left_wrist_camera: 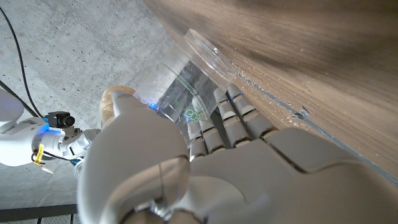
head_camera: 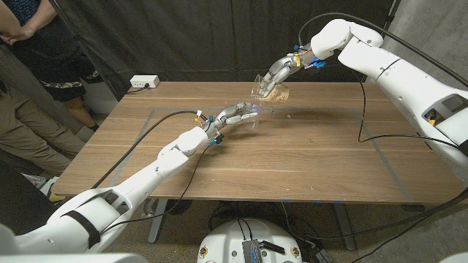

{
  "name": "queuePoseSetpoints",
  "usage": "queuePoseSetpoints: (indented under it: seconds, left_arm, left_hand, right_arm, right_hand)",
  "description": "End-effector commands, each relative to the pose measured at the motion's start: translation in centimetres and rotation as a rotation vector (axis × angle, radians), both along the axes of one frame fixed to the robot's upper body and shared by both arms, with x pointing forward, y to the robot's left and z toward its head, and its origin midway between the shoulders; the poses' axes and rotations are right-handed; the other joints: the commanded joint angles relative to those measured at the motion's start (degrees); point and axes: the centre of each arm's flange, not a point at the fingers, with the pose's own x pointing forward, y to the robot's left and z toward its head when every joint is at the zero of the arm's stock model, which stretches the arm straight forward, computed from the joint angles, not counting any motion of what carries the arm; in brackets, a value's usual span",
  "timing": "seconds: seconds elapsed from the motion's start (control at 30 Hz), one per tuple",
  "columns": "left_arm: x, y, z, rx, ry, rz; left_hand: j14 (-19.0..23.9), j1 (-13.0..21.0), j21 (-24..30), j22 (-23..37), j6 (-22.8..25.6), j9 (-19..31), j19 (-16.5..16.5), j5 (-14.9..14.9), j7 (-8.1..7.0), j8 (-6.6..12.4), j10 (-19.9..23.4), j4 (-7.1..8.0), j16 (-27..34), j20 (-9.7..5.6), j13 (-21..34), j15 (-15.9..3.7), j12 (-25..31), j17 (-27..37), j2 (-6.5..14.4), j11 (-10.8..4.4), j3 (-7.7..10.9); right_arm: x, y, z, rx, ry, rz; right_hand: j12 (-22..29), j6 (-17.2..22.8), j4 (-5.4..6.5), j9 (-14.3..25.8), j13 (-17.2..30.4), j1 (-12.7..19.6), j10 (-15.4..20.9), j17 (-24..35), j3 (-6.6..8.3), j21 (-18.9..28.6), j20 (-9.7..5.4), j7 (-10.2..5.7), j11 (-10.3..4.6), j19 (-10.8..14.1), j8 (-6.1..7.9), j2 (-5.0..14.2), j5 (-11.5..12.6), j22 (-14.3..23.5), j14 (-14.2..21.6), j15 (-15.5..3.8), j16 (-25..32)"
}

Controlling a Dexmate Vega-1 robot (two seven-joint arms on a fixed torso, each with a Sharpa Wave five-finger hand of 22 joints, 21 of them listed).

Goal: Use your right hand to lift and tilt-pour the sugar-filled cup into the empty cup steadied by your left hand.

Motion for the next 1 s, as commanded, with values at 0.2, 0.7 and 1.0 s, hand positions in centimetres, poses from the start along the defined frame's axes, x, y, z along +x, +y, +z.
queuePoseSetpoints:
  seconds: [0.2, 0.7, 1.0]
  left_arm:
    - [-0.43, -0.47, -0.25, 0.014, -0.002, -0.001]
    - [-0.3, -0.61, -0.14, 0.018, 0.001, -0.001]
    - [-0.26, -0.74, -0.07, 0.022, 0.002, -0.002]
  left_hand:
    - [0.17, 0.3, 0.42, 0.09, 0.27, 0.09, -0.18, -0.07, -0.23, 0.41, 0.46, 0.6, -0.18, -0.35, 0.28, -7.19, 0.41, 0.29, 0.0, -0.19, -0.12]
    - [0.23, 0.3, 0.46, 0.07, 0.24, 0.04, -0.26, -0.08, -0.29, 0.48, 0.39, 0.69, -0.15, -0.35, 0.23, -7.26, 0.36, 0.3, 0.03, -0.11, -0.12]
    - [0.22, 0.34, 0.5, 0.06, 0.14, 0.01, -0.27, -0.09, -0.3, 0.49, 0.46, 0.72, -0.16, -0.36, 0.24, -7.26, 0.4, 0.31, 0.05, -0.05, -0.12]
  right_arm:
    - [-0.34, 0.23, -0.16, -0.101, -0.057, -0.001]
    - [-0.19, 0.13, -0.09, -0.149, -0.095, -0.007]
    - [-0.25, -0.02, 0.3, -0.17, -0.118, -0.012]
  right_hand:
    - [-0.17, 0.58, 0.05, 0.34, 0.34, 0.07, 0.52, 0.33, 0.64, 0.32, -3.48, 0.1, -0.22, -0.26, -0.3, 0.8, 0.42, 0.03, 0.68, -9.31, 0.42]
    - [-0.26, 0.64, 0.05, 0.44, 0.49, 0.02, 0.66, 0.54, 0.63, 0.36, -3.48, 0.13, -0.35, -0.23, -0.4, 0.78, 0.44, 0.01, 0.79, -9.32, 0.5]
    - [-0.27, 0.71, 0.06, 0.5, 0.57, -0.01, 0.9, 0.67, 0.64, 0.39, -3.5, 0.17, -0.37, -0.21, -0.44, 0.78, 0.46, 0.01, 0.86, -9.33, 0.55]
